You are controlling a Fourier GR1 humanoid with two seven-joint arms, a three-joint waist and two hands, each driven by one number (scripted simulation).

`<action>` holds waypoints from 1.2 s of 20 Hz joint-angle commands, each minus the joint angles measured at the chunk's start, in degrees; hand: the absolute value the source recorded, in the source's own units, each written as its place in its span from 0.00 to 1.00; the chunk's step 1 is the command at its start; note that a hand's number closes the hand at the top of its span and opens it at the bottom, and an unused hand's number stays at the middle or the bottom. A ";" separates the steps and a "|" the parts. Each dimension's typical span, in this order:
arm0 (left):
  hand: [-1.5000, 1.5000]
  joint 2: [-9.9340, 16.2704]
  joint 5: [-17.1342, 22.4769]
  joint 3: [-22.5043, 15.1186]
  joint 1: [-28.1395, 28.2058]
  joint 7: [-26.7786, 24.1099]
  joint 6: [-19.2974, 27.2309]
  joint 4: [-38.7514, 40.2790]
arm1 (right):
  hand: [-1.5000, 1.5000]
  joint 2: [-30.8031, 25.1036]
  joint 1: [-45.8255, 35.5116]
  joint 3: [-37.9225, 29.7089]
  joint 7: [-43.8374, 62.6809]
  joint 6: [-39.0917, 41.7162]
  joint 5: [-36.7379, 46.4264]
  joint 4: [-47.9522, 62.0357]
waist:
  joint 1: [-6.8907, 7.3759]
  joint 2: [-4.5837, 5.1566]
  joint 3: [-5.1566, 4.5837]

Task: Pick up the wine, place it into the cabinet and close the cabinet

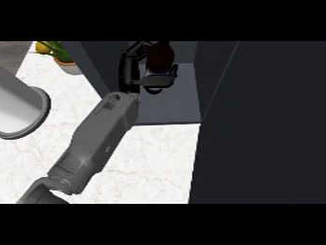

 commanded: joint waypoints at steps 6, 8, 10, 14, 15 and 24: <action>1.00 0.19 0.34 4.72 -6.39 -4.95 -0.34 9.73 | 0.00 0.73 1.80 1.96 -2.25 1.19 -1.50 -0.87 | -0.60 0.41 0.01; 1.00 -0.29 1.50 5.69 -5.39 -4.60 -1.47 10.21 | 0.00 -0.78 -1.50 -2.00 4.07 -0.35 -5.21 -3.60 | -0.46 0.33 -0.01; 1.00 -0.28 3.80 7.02 -4.76 -3.95 -2.87 10.52 | 0.00 1.19 -1.80 2.46 3.03 -1.20 -0.39 -2.26 | -0.60 0.34 -0.05; 1.00 -0.21 5.83 10.44 -6.99 -2.97 -4.94 11.73 | 0.00 0.36 -0.46 1.47 2.41 -0.18 -2.10 -4.22 | -0.99 0.45 -0.03; 1.00 0.39 5.54 10.75 -7.53 -3.69 -4.46 13.17 | 0.00 0.68 -1.68 1.89 2.70 -0.58 -1.83 -2.42 | -1.32 0.73 -0.04; 1.00 2.98 5.21 11.91 -7.30 -5.24 -8.00 16.19 | 0.00 0.50 -1.61 -0.06 -0.25 0.82 -3.94 -0.87 | -1.80 1.09 -0.01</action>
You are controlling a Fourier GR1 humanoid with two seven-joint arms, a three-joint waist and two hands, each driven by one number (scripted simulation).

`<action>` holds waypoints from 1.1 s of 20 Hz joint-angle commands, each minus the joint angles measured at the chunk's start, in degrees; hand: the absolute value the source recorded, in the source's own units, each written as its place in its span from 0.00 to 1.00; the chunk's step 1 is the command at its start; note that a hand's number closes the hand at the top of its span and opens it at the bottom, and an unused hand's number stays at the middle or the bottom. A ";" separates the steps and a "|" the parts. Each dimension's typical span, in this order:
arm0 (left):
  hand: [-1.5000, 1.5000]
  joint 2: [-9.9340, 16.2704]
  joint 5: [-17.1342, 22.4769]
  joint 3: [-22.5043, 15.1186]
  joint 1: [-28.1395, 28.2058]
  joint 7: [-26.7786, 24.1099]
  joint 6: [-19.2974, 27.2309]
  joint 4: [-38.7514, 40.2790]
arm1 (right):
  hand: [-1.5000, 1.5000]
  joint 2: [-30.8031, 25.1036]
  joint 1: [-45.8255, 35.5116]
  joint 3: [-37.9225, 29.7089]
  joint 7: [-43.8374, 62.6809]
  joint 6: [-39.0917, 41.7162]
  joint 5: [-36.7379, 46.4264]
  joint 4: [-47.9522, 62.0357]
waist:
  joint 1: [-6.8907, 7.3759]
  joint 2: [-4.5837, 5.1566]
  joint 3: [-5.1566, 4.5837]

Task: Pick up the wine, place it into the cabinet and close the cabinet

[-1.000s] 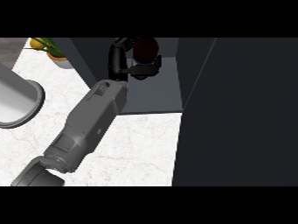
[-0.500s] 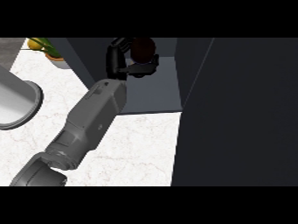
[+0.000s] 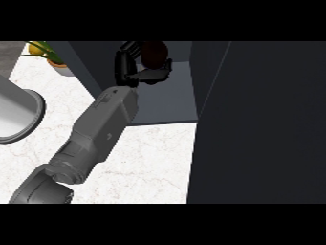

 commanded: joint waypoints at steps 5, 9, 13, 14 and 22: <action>1.00 1.75 -0.93 0.94 0.53 -1.91 0.71 3.69 | 0.00 0.68 -2.75 -0.92 1.45 -1.36 -2.28 -1.57 | -0.35 0.61 -0.20; 0.00 0.64 -1.95 0.56 -1.15 -0.53 4.80 4.89 | 0.00 0.08 -1.69 0.35 3.85 -1.34 -1.70 -3.91 | -0.63 0.45 -0.20; 0.00 1.09 -2.75 0.27 -1.32 0.31 5.67 5.40 | 0.00 -0.20 -2.92 -2.24 1.66 -1.10 -2.32 -1.61 | -0.31 0.50 -0.17; 0.00 1.74 -2.85 0.31 -0.81 0.06 5.88 5.72 | 0.00 -0.58 -1.78 -1.43 3.09 -0.66 -2.94 -3.62 | -0.69 0.53 -0.18; 0.00 0.98 -4.78 -0.70 0.75 -1.55 7.83 6.51 | 0.00 0.46 -1.09 0.44 0.97 -0.50 -1.86 -1.55 | -1.05 0.85 -0.21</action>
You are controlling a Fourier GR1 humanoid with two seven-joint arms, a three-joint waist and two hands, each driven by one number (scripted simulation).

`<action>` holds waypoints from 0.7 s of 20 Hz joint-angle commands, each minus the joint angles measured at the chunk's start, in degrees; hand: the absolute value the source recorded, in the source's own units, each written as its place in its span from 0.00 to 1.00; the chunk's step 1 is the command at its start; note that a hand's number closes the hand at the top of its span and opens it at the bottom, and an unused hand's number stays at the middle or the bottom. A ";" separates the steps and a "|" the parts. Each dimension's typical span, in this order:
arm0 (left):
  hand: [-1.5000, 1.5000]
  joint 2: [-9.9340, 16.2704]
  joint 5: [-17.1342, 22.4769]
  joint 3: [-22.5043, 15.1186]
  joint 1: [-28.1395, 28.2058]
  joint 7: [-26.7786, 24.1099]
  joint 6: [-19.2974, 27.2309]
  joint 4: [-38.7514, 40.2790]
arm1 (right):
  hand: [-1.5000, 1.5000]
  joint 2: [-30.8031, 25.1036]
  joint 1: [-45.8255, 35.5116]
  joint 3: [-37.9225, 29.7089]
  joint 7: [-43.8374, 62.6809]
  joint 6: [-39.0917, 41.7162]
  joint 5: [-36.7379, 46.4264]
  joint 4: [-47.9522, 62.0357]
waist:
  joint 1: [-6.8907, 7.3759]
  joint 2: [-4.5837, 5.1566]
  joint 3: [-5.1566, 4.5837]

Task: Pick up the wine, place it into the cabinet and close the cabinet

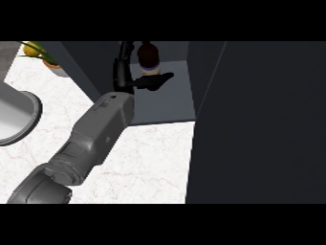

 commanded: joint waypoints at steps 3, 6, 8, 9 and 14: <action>0.00 0.36 0.06 0.80 3.09 -3.67 1.38 0.03 | 0.00 -1.16 1.63 -0.30 0.71 1.31 -2.53 -3.56 | -0.68 0.54 -0.22; 0.00 -0.02 0.13 1.21 3.29 -3.48 0.25 -0.56 | 0.00 -1.18 1.53 -1.20 1.30 0.77 -2.70 -4.42 | 0.41 0.00 -0.20; 0.00 1.53 0.48 1.76 3.46 -3.73 -2.00 -0.58 | 0.00 -0.01 -1.11 -0.06 1.36 -0.46 -1.49 -2.08 | -0.14 0.56 -0.27; 0.00 0.50 0.09 1.54 3.65 -4.43 -0.22 -0.44 | 0.00 -0.57 -1.09 0.49 4.09 -0.69 -1.76 -4.66 | 0.01 0.24 -0.27; 0.00 0.42 -0.52 1.40 6.32 -6.96 -4.92 -1.03 | 0.00 -0.14 0.93 0.79 0.55 -0.17 -0.60 -2.89 | 0.50 0.13 -0.23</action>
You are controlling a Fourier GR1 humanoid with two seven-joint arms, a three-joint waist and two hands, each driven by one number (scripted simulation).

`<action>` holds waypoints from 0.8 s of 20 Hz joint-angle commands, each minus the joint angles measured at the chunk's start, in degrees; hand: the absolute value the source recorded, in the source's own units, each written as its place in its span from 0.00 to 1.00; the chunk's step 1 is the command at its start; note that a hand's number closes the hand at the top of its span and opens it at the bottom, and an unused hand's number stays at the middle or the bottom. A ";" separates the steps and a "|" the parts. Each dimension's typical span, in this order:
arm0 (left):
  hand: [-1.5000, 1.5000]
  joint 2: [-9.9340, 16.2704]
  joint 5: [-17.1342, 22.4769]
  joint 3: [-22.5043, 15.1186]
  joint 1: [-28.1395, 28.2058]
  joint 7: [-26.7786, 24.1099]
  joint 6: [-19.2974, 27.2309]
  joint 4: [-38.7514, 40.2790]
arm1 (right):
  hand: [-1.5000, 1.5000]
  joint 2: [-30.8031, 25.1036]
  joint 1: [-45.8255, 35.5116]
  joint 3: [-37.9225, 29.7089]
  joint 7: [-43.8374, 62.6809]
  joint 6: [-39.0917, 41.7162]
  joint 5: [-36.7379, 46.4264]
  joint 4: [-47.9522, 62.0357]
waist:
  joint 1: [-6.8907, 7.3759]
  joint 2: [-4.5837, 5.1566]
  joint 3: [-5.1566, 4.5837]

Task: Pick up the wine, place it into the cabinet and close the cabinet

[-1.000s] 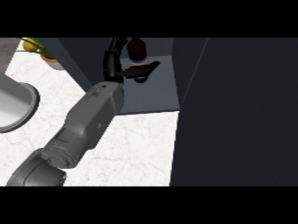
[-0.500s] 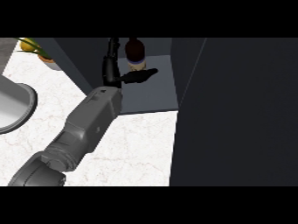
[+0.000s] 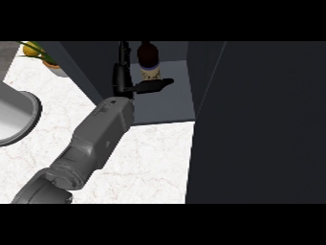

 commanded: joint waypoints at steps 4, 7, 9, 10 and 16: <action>0.00 0.94 -0.64 -0.01 2.94 -2.32 -4.66 0.67 | 0.00 -0.14 2.16 -0.11 -0.93 0.98 -2.10 -1.57 | 0.32 0.21 -0.16; 0.00 0.72 -1.31 -0.43 2.16 -1.16 -5.74 0.70 | 0.00 0.44 -0.27 0.42 3.65 -1.57 -1.02 -3.92 | 0.92 -0.15 -0.20; 0.00 0.38 -0.55 0.49 1.56 -1.27 -5.49 0.56 | 0.00 -0.85 -0.06 -1.77 1.44 0.47 -3.48 -2.40 | 0.47 0.15 -0.16; 0.00 0.01 -1.17 -0.58 2.16 -1.27 -6.86 0.34 | 0.00 0.56 3.06 3.02 1.45 -0.63 0.46 -4.44 | 0.84 -0.37 -0.17; 0.00 0.01 0.70 0.21 2.76 -2.24 -10.12 -0.81 | 0.00 0.58 -0.28 2.89 2.63 -2.10 0.85 -3.57 | 1.10 -0.46 -0.20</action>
